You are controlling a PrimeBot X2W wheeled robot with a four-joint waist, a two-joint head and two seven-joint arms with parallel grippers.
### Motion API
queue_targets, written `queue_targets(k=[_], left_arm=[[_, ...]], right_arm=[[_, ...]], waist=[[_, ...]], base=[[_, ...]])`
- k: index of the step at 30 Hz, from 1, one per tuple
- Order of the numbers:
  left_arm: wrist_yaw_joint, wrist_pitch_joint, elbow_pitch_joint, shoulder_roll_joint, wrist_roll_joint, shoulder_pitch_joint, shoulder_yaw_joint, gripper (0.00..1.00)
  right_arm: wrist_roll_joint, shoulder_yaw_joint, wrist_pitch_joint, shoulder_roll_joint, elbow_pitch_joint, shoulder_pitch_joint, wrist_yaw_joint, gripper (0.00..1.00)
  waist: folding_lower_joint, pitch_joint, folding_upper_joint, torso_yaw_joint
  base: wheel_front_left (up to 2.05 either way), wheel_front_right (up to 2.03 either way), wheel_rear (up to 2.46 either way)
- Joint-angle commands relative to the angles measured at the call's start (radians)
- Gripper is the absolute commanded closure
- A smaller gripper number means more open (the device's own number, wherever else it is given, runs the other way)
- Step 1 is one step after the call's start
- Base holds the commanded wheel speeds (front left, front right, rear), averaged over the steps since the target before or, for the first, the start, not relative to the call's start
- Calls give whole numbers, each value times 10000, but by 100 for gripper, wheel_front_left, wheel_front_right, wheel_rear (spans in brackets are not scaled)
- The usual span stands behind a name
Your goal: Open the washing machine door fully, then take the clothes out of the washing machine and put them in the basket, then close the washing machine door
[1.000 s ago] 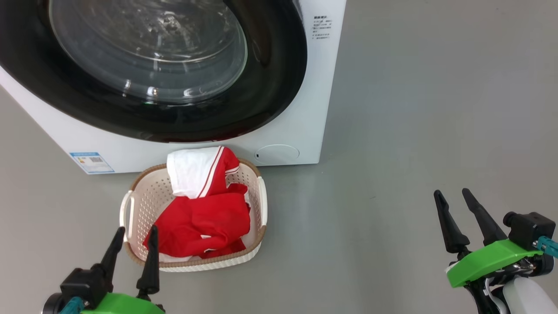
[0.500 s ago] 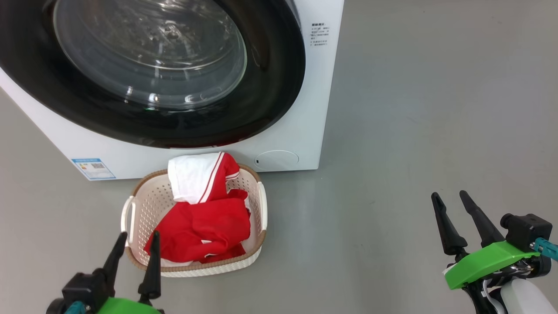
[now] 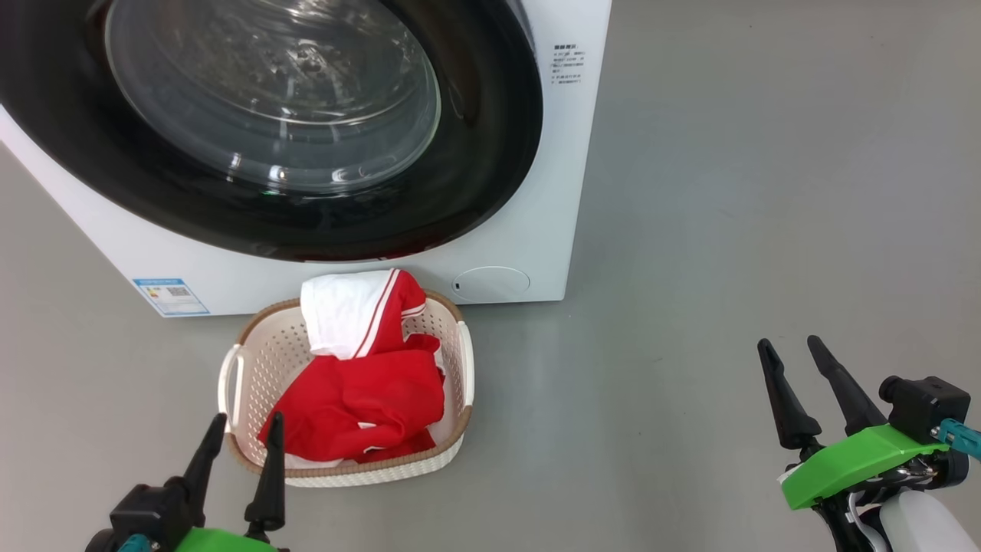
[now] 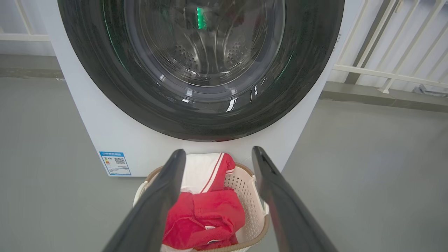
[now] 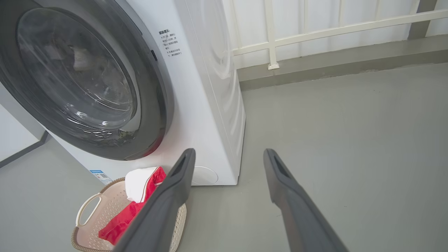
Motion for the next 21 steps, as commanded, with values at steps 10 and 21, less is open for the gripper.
queue_targets(k=[10,21], left_arm=[[0,4,-108,-152,-50,354,-7,100],[0,266,148,-249,-925,461,71,100]], right_arm=[[6,-425,1,-25,101,1055,0,100],[746,-480,258,325,269,1168,-1,100]], waist=[[0,-417,0,267],[18,-489,0,255]], base=[[0,0,0],[0,0,0]])
